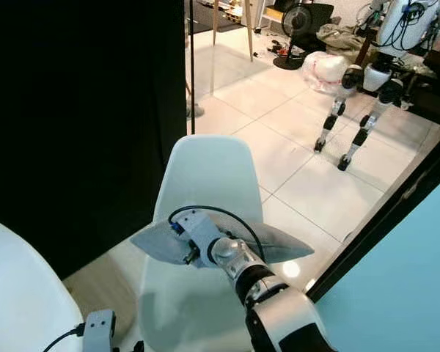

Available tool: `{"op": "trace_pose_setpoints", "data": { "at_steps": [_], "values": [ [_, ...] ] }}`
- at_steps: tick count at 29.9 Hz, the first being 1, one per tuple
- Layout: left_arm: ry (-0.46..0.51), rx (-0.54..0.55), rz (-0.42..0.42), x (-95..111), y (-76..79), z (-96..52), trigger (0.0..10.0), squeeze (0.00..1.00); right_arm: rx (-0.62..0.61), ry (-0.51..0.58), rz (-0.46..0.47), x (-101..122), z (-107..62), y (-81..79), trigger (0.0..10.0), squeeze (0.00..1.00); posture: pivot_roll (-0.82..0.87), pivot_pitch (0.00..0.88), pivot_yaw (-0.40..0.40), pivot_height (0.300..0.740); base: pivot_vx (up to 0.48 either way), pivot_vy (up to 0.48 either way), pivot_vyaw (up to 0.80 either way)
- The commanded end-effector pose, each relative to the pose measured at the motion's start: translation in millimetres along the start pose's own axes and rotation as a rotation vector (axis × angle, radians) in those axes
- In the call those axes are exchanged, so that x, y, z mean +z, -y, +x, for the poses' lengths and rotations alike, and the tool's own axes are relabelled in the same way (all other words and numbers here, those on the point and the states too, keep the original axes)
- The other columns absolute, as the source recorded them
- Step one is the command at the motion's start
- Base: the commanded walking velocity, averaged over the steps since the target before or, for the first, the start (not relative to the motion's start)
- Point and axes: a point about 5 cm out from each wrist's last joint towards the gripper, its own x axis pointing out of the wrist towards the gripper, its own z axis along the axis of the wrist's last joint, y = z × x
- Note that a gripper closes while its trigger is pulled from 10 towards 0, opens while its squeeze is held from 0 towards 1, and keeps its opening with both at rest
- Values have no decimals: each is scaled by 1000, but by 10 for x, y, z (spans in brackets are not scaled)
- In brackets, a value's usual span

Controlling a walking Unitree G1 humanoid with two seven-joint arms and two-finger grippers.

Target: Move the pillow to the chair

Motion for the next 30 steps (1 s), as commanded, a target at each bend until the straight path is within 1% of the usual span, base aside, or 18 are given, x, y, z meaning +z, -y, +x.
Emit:
{"op": "trace_pose_setpoints", "data": {
  "at_steps": [1, 6, 10, 15, 18, 22, 29, 30],
  "values": [
    [-27, -15, 4, -95, 40, -28, 10000, 0, 82, -59, 90, -213, 79, -434, 10000, 0, 195, 90, -115, 710, 0, 0, 0],
    [-25, -19, 11, -103, 50, -32, 10000, 0, 88, -136, 141, -370, 67, -480, 10000, 0, 202, 94, -118, 685, 0, 0, 0],
    [-26, -24, 17, -112, 58, -36, 10000, 0, 92, -161, 164, -438, 58, -499, 10000, 0, 202, 93, -119, 665, 0, 0, 0],
    [-27, -30, 22, -120, 70, -38, 10000, 0, 103, -191, 164, -518, 48, -532, 10000, 0, 201, 92, -120, 645, 0, 0, 0],
    [-26, -36, 25, -122, 80, -39, 10000, 0, 104, -234, 164, -611, 33, -560, 10000, 0, 198, 94, -119, 630, 0, 0, 0],
    [-25, -42, 28, -126, 92, -40, 10000, 0, 102, -261, 169, -687, 20, -580, 10000, 0, 195, 101, -119, 610, 0, 0, 0],
    [-23, -45, 25, -133, 101, -44, 10000, 0, 129, -276, 185, -728, 12, -620, 10000, 0, 195, 109, -120, 605, 0, 0, 0],
    [-22, -44, 22, -134, 103, -45, 10000, 0, 136, -292, 188, -754, 5, -632, 10000, 0, 194, 113, -119, 605, 0, 0, 0]
  ]
}}
